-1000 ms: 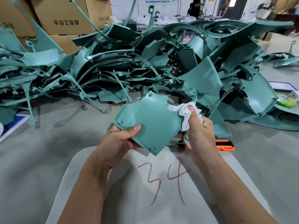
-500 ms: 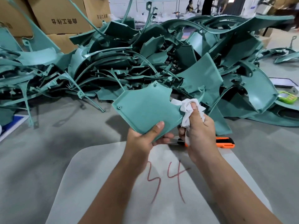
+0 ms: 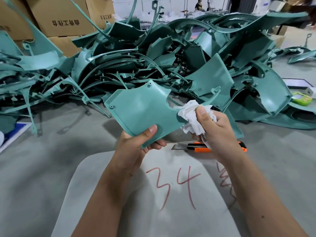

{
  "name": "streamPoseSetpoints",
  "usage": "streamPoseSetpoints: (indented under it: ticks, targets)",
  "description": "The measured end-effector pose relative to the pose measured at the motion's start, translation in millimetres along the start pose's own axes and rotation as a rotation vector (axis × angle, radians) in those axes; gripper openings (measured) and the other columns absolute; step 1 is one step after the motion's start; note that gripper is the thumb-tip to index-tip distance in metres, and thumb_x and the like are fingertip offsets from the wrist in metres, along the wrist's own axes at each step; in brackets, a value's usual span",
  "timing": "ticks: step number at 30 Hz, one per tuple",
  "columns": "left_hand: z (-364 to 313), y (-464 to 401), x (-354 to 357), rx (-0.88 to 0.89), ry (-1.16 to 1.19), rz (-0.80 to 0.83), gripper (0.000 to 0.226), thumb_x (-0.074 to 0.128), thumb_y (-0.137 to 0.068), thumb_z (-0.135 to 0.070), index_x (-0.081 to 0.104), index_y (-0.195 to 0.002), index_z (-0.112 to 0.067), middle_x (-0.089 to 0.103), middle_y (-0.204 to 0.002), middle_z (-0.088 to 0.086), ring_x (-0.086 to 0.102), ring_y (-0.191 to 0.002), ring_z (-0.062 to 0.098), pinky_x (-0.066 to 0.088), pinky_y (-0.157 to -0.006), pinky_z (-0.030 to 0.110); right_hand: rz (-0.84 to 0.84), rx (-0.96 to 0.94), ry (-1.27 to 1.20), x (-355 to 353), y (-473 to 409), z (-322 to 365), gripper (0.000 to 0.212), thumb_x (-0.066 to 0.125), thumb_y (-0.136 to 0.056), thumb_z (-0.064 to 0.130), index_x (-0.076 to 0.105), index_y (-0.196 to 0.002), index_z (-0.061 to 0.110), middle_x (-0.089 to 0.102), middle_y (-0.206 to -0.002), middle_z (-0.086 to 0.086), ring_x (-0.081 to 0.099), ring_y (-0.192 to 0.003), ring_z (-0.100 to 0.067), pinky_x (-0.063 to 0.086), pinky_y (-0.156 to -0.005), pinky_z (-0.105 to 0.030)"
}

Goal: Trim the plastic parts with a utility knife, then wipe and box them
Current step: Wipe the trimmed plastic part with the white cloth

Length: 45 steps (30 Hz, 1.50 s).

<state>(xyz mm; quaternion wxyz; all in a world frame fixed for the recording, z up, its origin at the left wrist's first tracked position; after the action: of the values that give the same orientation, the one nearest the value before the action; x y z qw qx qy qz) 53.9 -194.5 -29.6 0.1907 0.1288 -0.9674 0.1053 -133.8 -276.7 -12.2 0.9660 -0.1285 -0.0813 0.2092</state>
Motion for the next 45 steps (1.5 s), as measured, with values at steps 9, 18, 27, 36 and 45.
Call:
streamPoseSetpoints:
  ticks: [9, 18, 27, 36, 45]
  targets:
    - [4, 6, 6, 0.186, 0.035, -0.154, 0.018, 0.070, -0.088, -0.010, 0.081, -0.092, -0.023, 0.075, -0.082, 0.012, 0.071, -0.063, 0.027, 0.057, -0.058, 0.031, 0.236, 0.101, -0.002, 2, 5, -9, 0.040, 0.062, -0.096, 0.033, 0.065, -0.072, 0.001, 0.055, -0.064, -0.013, 0.046, -0.059, -0.022, 0.037, -0.059, -0.033]
    - [0, 3, -5, 0.228, -0.037, -0.227, 0.018, 0.071, -0.090, -0.013, 0.072, -0.108, -0.012, 0.076, -0.094, 0.011, 0.074, -0.069, 0.028, 0.055, -0.056, 0.027, -0.303, 0.250, -0.106, -29, -2, -20, 0.026, 0.062, -0.104, 0.038, 0.067, -0.090, 0.016, 0.061, -0.063, 0.003, 0.048, -0.047, -0.009, 0.035, -0.042, -0.020]
    - [7, 6, 11, 0.229, -0.247, -0.110, 0.020, 0.068, -0.094, 0.003, 0.074, -0.099, -0.015, 0.078, -0.086, 0.009, 0.075, -0.070, 0.028, 0.058, -0.059, 0.028, 0.113, 0.340, -0.515, 9, 4, -14, 0.044, 0.048, -0.104, 0.051, 0.068, -0.113, 0.013, 0.045, -0.064, -0.009, 0.035, -0.040, -0.013, 0.019, -0.032, -0.019]
    - [15, -2, 13, 0.093, -0.178, 0.048, 0.028, 0.077, -0.086, -0.012, 0.069, -0.111, 0.000, 0.076, -0.086, 0.012, 0.072, -0.067, 0.026, 0.058, -0.061, 0.028, -0.078, 0.198, -0.345, -1, 3, -13, 0.024, 0.071, -0.094, 0.026, 0.056, -0.091, 0.007, 0.044, -0.062, -0.003, 0.034, -0.039, -0.010, 0.026, -0.038, -0.019]
    - [6, 4, -5, -0.076, -0.232, 0.324, 0.024, 0.077, -0.081, -0.024, 0.078, -0.104, -0.018, 0.074, -0.087, 0.011, 0.070, -0.067, 0.026, 0.058, -0.059, 0.029, -0.400, 0.221, -0.539, -60, -5, -16, 0.022, 0.060, -0.104, 0.026, 0.064, -0.094, 0.007, 0.064, -0.072, -0.005, 0.037, -0.037, -0.005, 0.019, -0.031, -0.017]
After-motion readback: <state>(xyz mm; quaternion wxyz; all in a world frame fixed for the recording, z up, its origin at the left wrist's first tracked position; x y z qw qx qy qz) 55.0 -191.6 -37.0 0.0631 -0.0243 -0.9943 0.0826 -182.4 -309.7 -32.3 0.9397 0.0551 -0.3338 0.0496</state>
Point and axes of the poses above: each hand's wrist, its own y-axis away from the middle knuckle, its own x-axis out of the palm, z = x × y, the point moved 6 cm from there along -y, towards the middle knuckle
